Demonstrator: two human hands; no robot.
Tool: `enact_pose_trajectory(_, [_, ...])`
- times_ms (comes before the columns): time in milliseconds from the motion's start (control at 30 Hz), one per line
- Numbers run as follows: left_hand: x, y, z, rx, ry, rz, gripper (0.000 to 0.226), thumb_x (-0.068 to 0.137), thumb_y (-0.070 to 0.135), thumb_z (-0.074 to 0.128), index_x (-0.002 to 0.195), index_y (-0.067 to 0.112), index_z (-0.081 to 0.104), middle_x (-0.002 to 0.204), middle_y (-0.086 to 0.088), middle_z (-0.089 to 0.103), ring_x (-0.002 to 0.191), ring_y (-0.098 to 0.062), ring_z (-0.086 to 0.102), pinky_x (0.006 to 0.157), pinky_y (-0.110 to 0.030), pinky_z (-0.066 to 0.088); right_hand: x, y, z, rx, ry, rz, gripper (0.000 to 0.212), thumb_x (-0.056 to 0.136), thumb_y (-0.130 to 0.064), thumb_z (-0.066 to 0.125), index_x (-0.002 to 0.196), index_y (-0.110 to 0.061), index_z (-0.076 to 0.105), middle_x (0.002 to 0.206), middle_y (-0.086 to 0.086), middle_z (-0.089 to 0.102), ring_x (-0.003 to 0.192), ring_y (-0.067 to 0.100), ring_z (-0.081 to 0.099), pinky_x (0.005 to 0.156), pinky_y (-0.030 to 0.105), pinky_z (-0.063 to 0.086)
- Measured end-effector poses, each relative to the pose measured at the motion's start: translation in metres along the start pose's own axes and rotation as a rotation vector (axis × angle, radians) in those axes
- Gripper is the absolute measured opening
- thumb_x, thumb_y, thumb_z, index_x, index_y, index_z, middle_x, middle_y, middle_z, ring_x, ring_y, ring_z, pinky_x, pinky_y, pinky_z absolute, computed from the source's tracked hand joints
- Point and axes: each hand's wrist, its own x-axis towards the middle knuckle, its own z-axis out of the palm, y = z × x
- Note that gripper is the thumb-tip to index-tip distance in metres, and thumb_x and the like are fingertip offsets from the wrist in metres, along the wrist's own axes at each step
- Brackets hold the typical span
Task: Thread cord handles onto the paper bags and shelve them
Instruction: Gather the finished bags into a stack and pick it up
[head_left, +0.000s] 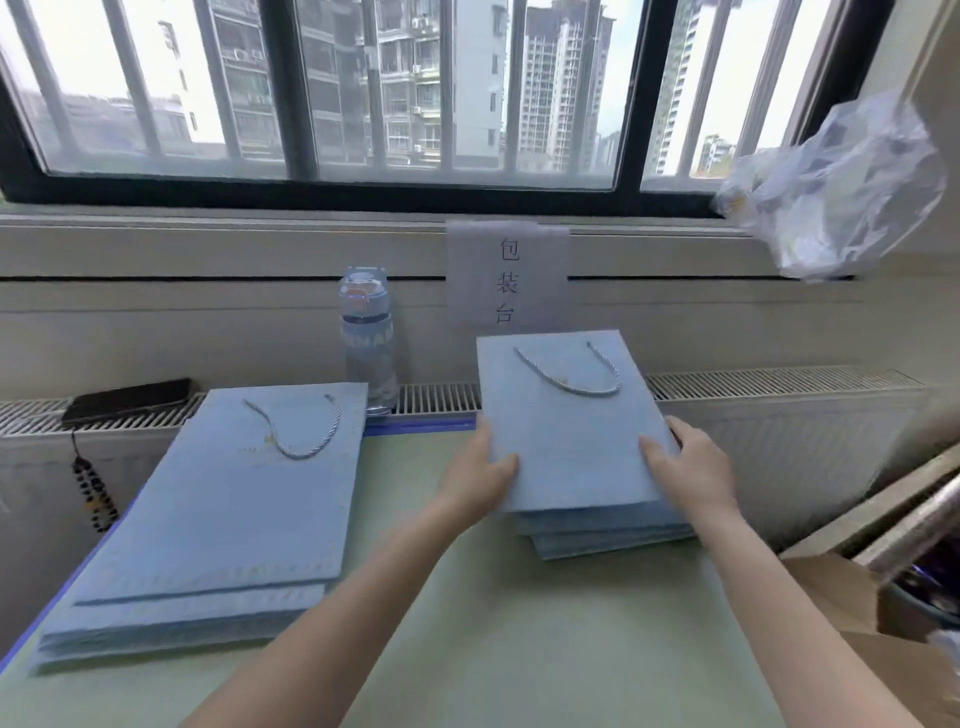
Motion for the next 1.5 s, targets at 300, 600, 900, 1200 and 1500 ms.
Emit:
enact_pose_trajectory(300, [-0.003,-0.013,0.077,-0.054,0.104,-0.07,0.073,0.092,0.016,0.052,0.147,0.0,0.007,0.154,-0.015,0.014,0.143,-0.025,0.016,0.118,-0.039,0.014,0.014,0.041,0.022,-0.388,-0.17,0.065,0.037,0.098,-0.034,0.032,0.127,-0.016,0.046,0.121,0.013,0.056,0.106,0.034,0.054,0.079,0.038,0.044])
enact_pose_trajectory(600, [-0.001,-0.011,0.079,-0.083,0.239,-0.047,0.066,0.086,0.008,0.055,0.143,0.003,0.023,0.143,-0.011,0.035,0.131,-0.021,0.034,0.111,-0.029,0.026,0.013,0.045,0.025,-0.379,-0.227,0.022,0.046,0.1,-0.036,0.033,0.141,-0.014,0.033,0.137,0.012,0.047,0.121,0.033,0.048,0.089,0.04,0.04])
enact_pose_trajectory(900, [-0.013,-0.006,0.006,0.159,0.204,0.01,0.072,0.095,0.017,0.05,0.152,0.007,0.006,0.16,-0.004,0.002,0.146,-0.016,0.0,0.116,-0.027,0.003,-0.012,0.0,0.049,-0.287,0.07,-0.215,0.051,0.092,-0.012,0.05,0.141,-0.005,0.038,0.152,0.019,0.025,0.142,0.034,0.02,0.112,0.057,0.01])
enact_pose_trajectory(1200, [-0.06,-0.056,-0.135,0.569,0.471,-0.068,0.061,0.094,0.027,0.052,0.147,0.014,0.026,0.158,-0.009,0.014,0.144,-0.028,0.009,0.114,-0.042,0.007,-0.09,-0.136,0.134,0.215,-0.444,-0.386,0.058,0.099,-0.021,0.046,0.149,-0.006,0.02,0.158,0.005,0.015,0.145,0.014,0.012,0.11,0.016,0.006])
enact_pose_trajectory(1500, [-0.089,-0.106,-0.148,0.811,0.247,-0.188,0.064,0.097,0.053,0.029,0.151,0.022,0.015,0.16,-0.006,0.002,0.146,-0.027,-0.003,0.118,-0.042,-0.001,-0.134,-0.177,0.196,0.309,-0.599,-0.21,0.056,0.079,-0.042,0.046,0.123,-0.011,0.058,0.121,0.006,0.059,0.118,0.022,0.051,0.099,0.034,0.041])
